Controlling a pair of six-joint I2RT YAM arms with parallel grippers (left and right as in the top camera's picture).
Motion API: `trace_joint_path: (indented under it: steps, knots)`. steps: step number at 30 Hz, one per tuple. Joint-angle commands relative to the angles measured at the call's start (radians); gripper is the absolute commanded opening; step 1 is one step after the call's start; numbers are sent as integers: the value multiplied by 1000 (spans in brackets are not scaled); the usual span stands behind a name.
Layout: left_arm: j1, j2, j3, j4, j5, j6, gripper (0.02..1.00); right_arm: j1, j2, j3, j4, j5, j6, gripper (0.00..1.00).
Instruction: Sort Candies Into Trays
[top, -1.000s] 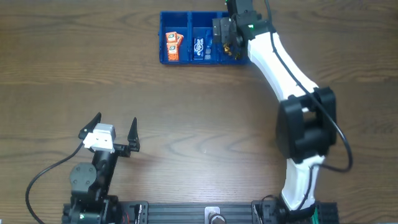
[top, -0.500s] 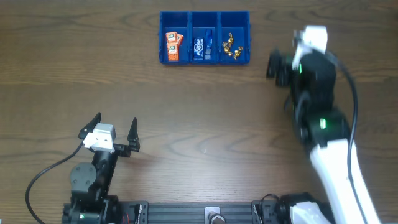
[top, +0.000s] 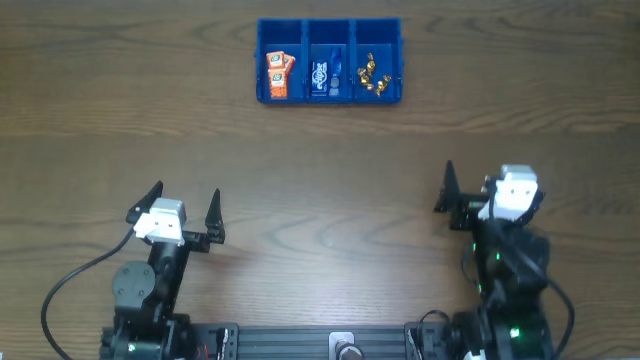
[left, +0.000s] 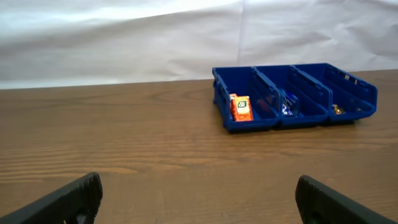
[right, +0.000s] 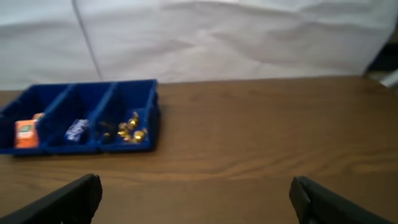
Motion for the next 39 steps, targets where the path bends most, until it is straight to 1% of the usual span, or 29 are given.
trace_joint_path:
  steps: [1,12,16,39]
  knots:
    - [2,-6,-18,-35,18,11,998,-1,-152,-109,5,-78,-12,998]
    - [2,-6,-18,-35,18,11,998,0,-299,-214,14,-89,-12,998]
    - [2,-6,-18,-35,18,11,996,3,-315,-295,98,-89,-11,998]
    - [2,-6,-18,-35,18,11,998,3,-315,-291,83,-97,-10,998]
